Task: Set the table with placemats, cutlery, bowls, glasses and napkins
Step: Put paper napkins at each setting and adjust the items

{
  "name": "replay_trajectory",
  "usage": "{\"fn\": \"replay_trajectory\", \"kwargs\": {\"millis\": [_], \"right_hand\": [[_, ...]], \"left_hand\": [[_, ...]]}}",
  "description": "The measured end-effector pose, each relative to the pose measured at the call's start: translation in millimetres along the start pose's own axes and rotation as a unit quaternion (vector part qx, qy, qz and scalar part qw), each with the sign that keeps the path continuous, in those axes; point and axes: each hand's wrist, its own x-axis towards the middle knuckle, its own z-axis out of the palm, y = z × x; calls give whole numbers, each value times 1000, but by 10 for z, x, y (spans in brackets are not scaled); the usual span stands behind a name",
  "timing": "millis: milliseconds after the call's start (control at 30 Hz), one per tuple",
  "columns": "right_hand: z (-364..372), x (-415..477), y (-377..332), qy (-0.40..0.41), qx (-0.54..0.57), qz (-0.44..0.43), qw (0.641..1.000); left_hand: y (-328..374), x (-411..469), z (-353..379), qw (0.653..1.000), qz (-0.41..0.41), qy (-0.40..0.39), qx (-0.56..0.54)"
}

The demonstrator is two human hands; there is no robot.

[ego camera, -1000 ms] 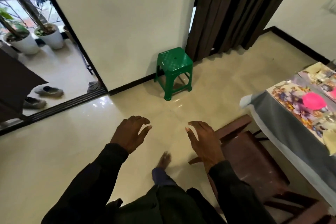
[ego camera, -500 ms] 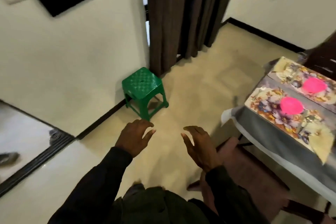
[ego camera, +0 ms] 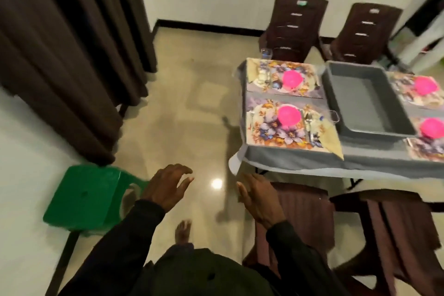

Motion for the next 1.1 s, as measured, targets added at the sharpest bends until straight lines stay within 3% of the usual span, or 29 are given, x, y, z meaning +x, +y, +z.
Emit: {"fn": "replay_trajectory", "kwargs": {"millis": [267, 667, 867, 1100], "right_hand": [[-112, 855, -18, 59, 8, 165, 985], [-217, 1966, 669, 151, 21, 275, 949], [-271, 2375, 938, 151, 9, 303, 941], [-100, 2546, 1097, 162, 21, 393, 905]], "left_hand": [[-193, 1605, -190, 985, 152, -80, 1], [162, 3753, 129, 942, 301, -150, 14], [344, 4554, 307, 923, 328, -197, 30], [639, 5284, 677, 865, 434, -252, 32]]}}
